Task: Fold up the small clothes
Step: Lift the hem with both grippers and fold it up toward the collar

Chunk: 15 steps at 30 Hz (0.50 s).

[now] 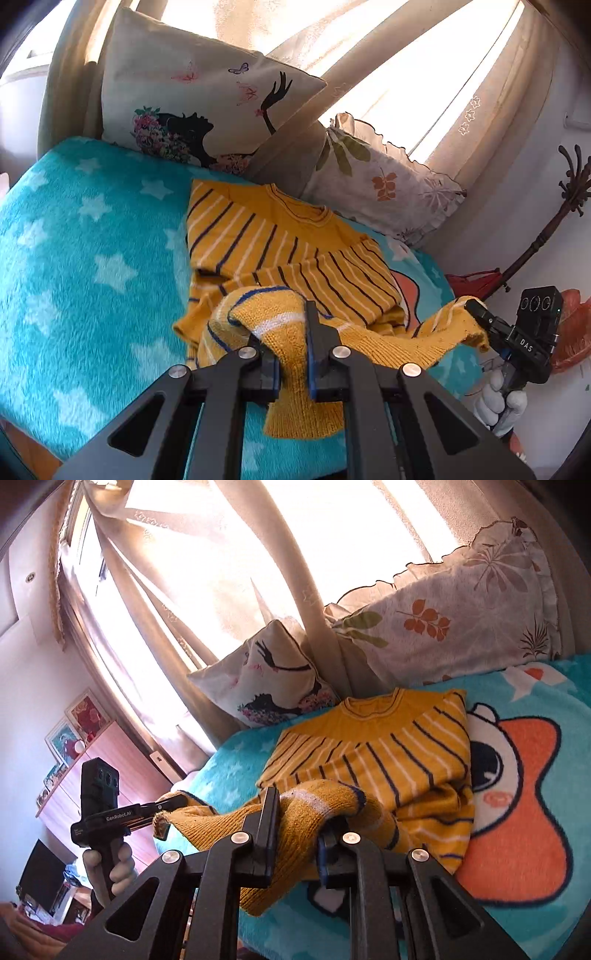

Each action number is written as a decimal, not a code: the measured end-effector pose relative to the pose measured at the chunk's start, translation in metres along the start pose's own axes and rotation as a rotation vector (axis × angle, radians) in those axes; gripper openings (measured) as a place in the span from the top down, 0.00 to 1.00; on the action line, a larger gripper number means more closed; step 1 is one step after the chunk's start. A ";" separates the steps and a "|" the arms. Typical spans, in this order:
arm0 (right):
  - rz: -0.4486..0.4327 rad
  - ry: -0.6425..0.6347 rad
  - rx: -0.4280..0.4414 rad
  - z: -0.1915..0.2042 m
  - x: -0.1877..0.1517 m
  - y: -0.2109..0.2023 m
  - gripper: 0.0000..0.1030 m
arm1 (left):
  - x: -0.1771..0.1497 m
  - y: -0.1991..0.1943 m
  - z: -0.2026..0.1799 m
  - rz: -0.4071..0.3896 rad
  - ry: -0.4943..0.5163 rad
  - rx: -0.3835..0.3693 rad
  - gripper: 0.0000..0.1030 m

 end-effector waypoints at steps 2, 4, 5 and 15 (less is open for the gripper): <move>-0.004 0.012 -0.026 -0.006 0.023 0.016 0.82 | 0.020 0.025 0.007 0.021 0.009 0.035 0.91; -0.001 0.028 -0.073 -0.015 0.043 0.037 0.82 | 0.036 0.054 0.017 0.057 -0.006 0.059 0.91; 0.005 0.043 -0.094 -0.023 0.050 0.049 0.82 | 0.042 0.069 0.023 0.080 -0.024 0.059 0.91; 0.094 0.289 -0.176 -0.110 0.092 0.141 0.82 | 0.060 0.167 0.079 0.178 -0.315 -0.062 0.89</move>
Point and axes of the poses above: each gripper's, at about its wrist camera, not at the fingertips, and y roughly the way its jaws point, z to its left, x to its top, the point moved 4 cm from there along y, roughly the way its jaws point, and after that the axes turned 13 degrees about y, right-handed, at the moved point
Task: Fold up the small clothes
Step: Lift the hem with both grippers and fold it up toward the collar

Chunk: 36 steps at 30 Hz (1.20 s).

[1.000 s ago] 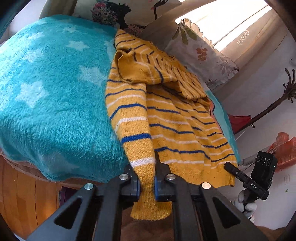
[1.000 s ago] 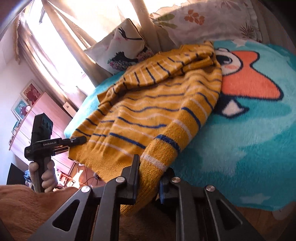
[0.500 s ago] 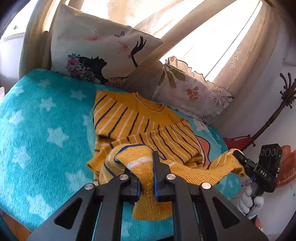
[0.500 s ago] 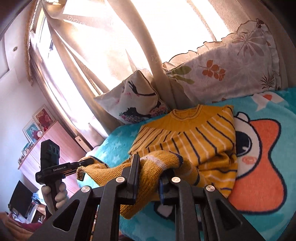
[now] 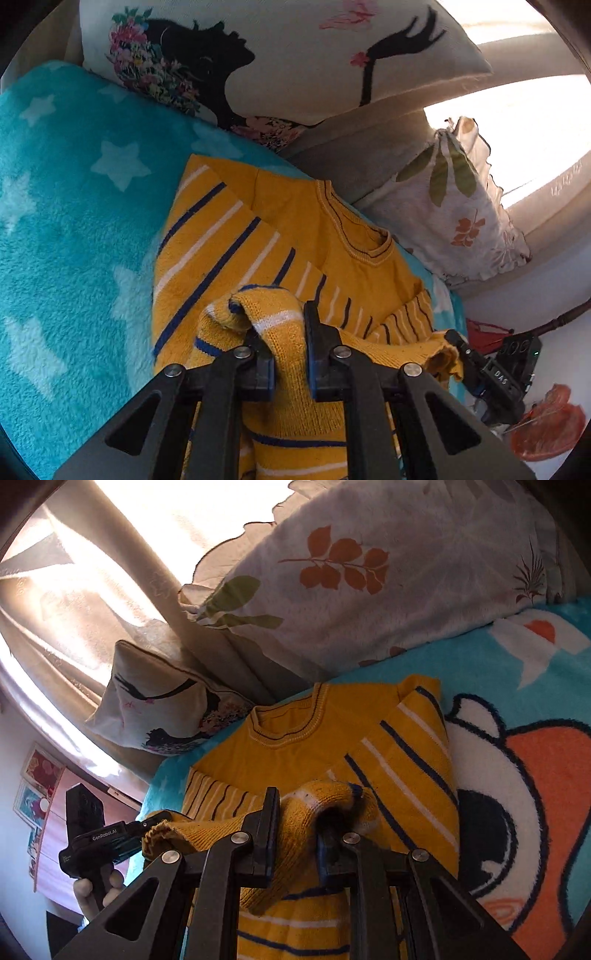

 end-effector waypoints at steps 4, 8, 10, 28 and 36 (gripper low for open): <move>0.022 0.095 0.021 -0.017 0.019 0.023 0.71 | 0.012 0.019 0.017 0.011 -0.110 -0.079 0.83; 0.052 0.209 0.060 -0.031 0.032 0.043 0.55 | 0.021 0.029 0.027 0.003 -0.200 -0.187 0.74; 0.050 0.245 0.079 -0.036 0.038 0.049 0.54 | 0.025 0.028 0.035 -0.027 -0.255 -0.244 0.55; -0.083 0.332 0.145 -0.049 0.068 0.012 0.32 | 0.022 -0.017 0.038 -0.035 -0.012 0.046 0.46; -0.063 0.131 0.004 -0.038 0.022 -0.018 0.31 | -0.006 -0.015 -0.006 0.019 0.369 0.333 0.43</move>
Point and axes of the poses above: each gripper's, at about its wrist camera, not at the fingertips, and y roughly the way its jaws point, z to its left, x to its top, the point moved 4 cm from there along y, roughly the way its jaws point, and after that the axes turned 13 degrees about y, right-handed, at the moved point
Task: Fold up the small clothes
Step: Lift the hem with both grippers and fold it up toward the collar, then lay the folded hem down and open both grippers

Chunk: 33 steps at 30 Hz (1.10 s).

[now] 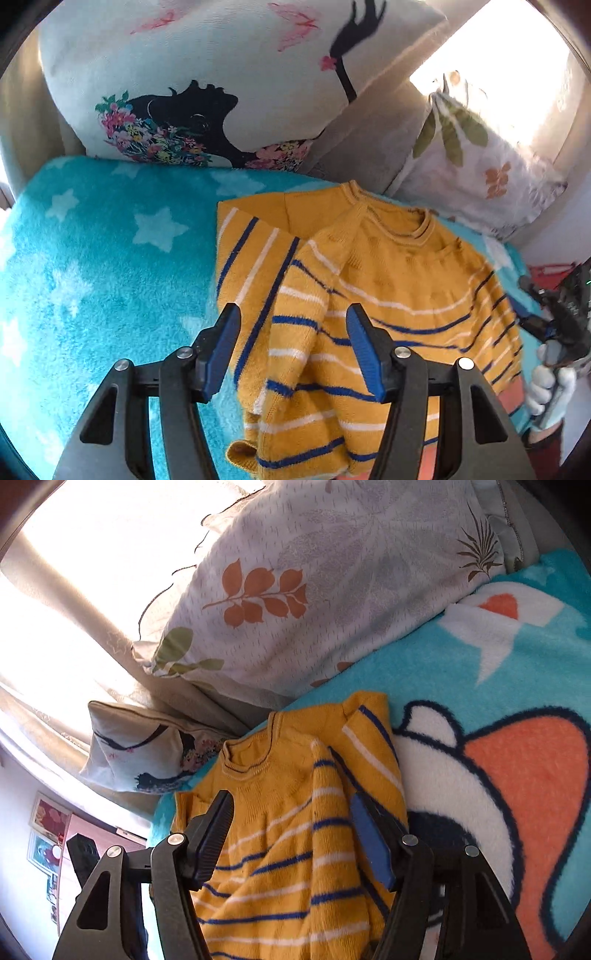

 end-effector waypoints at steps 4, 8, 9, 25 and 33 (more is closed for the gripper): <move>0.014 -0.014 0.004 -0.005 -0.022 -0.009 0.31 | -0.006 0.032 0.007 0.132 0.049 0.136 0.44; 0.010 -0.073 -0.046 -0.008 -0.038 -0.019 0.31 | -0.006 0.042 0.051 0.135 -0.116 0.115 0.44; 0.009 -0.083 -0.057 -0.009 -0.041 -0.021 0.31 | -0.006 0.043 0.059 0.137 -0.140 0.111 0.44; -0.023 -0.127 -0.087 -0.032 -0.070 -0.056 0.31 | -0.041 -0.018 0.054 -0.005 -0.209 -0.088 0.44; 0.010 -0.272 -0.165 -0.027 -0.102 -0.052 0.31 | -0.075 -0.027 0.022 -0.025 -0.084 -0.194 0.40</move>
Point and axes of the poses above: each gripper's, at about its wrist camera, not at the fingertips, and y roughly the way its jaws point, z to its left, x to its top, the point moved 4 cm from there along y, roughly the way its jaws point, and after that the axes turned 13 degrees about y, right-handed, at the moved point
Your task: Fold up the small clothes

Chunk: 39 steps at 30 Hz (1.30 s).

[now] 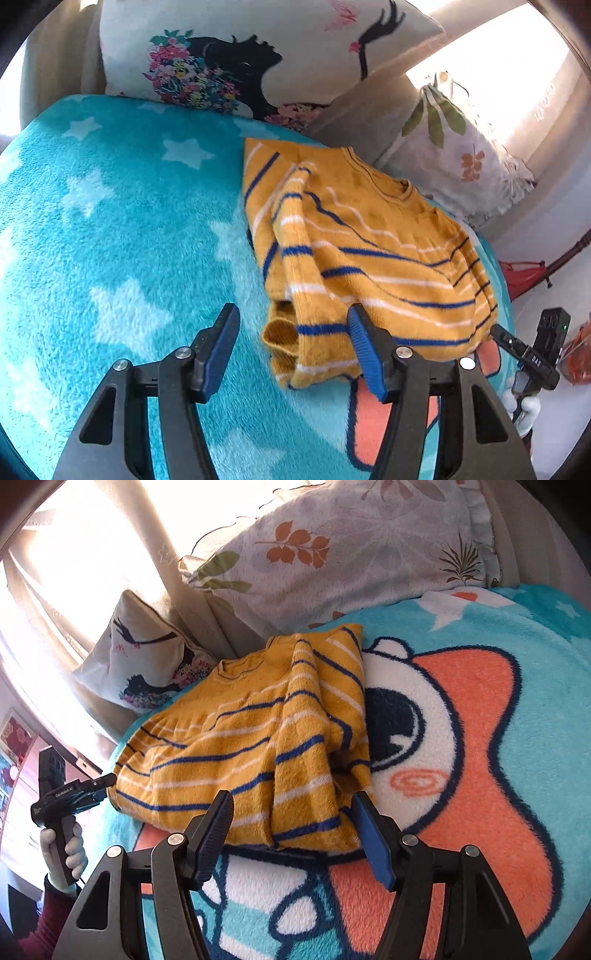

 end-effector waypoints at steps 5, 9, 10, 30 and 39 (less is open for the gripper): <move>0.013 -0.006 -0.027 -0.002 -0.003 0.009 0.65 | -0.009 0.008 -0.004 0.060 0.003 -0.019 0.82; -0.020 0.028 -0.017 -0.012 0.010 -0.018 0.89 | 0.005 -0.026 0.001 0.037 0.076 0.138 0.94; -0.030 0.026 -0.022 -0.014 0.012 -0.025 0.89 | 0.006 -0.035 0.003 0.032 0.088 0.188 0.96; -0.094 -0.022 -0.131 0.016 0.040 -0.029 0.69 | 0.039 -0.036 -0.023 -0.086 0.067 0.165 0.45; 0.037 -0.052 -0.165 0.066 0.084 0.078 0.56 | 0.065 0.052 0.016 0.059 -0.030 0.249 0.44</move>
Point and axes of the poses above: each gripper's, at about its wrist camera, not at the fingertips, and y roughly the way its jaws point, z to its left, x to its top, the point moved 4 cm from there along y, roughly the way its jaws point, and after that the axes turned 13 degrees about y, right-handed, at the moved point
